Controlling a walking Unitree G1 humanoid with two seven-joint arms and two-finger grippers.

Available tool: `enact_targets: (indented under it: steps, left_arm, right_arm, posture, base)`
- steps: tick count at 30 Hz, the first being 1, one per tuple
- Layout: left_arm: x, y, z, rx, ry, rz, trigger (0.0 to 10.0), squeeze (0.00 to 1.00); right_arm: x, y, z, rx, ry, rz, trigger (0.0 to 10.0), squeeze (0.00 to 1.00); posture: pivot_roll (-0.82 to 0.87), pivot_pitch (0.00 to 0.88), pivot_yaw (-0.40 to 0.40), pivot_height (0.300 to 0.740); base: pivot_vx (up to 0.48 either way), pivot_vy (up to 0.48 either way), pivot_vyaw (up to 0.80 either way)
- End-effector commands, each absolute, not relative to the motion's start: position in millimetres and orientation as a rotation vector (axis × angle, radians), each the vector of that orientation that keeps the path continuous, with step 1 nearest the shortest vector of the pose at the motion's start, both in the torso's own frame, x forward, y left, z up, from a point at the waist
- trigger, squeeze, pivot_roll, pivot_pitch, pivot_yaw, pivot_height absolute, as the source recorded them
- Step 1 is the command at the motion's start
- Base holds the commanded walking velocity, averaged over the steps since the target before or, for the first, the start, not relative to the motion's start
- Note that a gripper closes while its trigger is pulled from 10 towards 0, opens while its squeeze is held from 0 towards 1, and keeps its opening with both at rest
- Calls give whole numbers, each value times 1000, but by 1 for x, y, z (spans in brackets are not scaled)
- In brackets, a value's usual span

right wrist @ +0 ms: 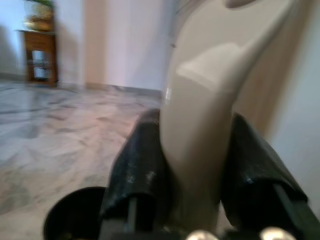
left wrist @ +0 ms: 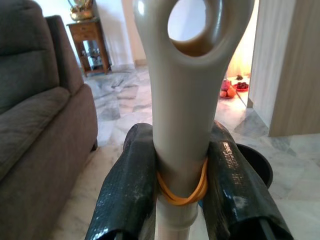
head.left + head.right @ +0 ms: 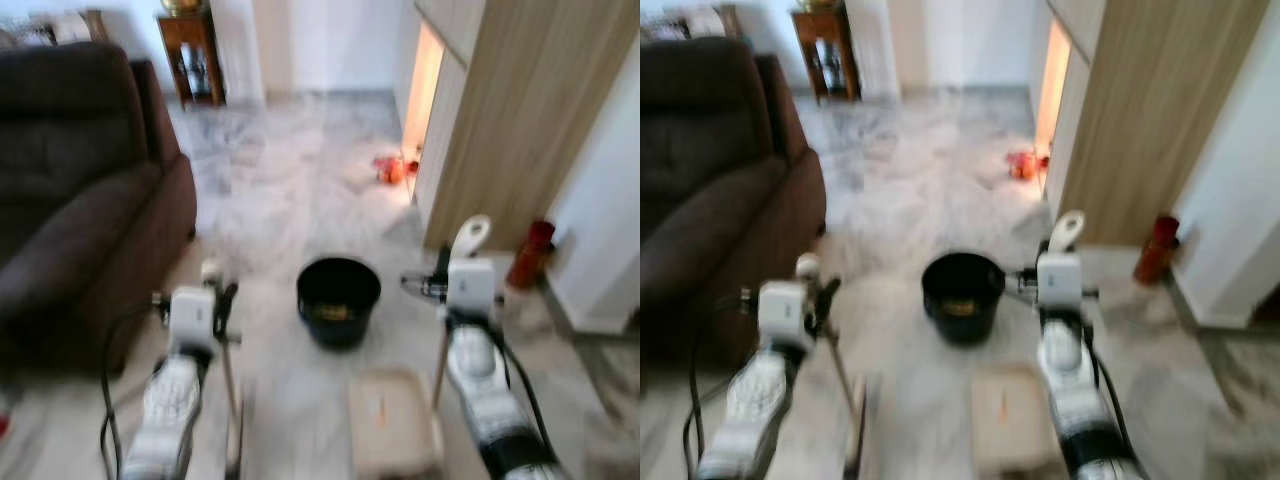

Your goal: Sweep floor

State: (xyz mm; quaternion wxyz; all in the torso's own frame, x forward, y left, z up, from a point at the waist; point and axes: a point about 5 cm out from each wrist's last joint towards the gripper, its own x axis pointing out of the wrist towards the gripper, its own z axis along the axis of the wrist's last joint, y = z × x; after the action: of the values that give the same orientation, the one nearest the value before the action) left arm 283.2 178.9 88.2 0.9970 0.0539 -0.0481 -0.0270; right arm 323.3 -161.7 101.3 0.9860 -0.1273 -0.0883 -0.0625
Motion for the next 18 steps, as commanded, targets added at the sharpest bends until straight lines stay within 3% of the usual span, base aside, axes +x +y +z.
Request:
enact_targets:
  steps: [1,18]
  left_arm:
    - [288,173,100,113,-150,-74,10000,0]
    - [291,171,98,147,-134,-85,10000,0]
  right_arm:
    - [327,-166,110,-262,-210,-138,10000,0]
    - [328,-165,107,-266,-188,-132,10000,0]
  posture:
    - [131,0,9,740]
    - [125,0,10,740]
  base:
    - [0,0,-800]
    - [0,0,-800]
